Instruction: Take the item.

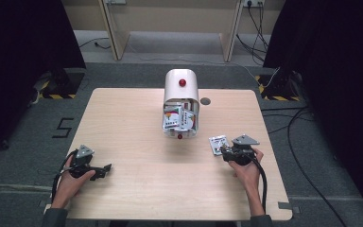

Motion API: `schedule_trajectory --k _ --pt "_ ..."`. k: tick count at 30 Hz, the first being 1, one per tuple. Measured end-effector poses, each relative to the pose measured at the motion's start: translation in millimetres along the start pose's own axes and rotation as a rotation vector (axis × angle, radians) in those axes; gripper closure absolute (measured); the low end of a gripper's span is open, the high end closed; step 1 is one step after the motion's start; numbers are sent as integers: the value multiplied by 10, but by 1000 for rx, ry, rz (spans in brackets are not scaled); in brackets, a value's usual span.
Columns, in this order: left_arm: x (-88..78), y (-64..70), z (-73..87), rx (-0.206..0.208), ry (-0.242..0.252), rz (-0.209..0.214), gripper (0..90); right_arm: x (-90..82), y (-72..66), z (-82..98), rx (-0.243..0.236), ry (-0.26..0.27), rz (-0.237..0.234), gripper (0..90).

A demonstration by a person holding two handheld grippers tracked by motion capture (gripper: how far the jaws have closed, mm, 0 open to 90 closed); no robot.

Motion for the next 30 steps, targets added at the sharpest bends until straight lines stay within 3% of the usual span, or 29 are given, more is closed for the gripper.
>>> schedule_trajectory --k 17,30 --pt "-1 0 1 2 -1 0 0 -294 30 188 1 23 9 340" --pt "-2 1 2 2 -1 0 0 -383 20 328 -1 7 9 309"
Point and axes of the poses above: each handheld gripper's, and its own axes: x roughly forward along the jaws, z roughly out of its underside, y roughly to its right, the point moved 3 cm from there along x, roughly forward along the jaws, and after that the axes turned 7 degrees about -y, right-handed, at the moved point
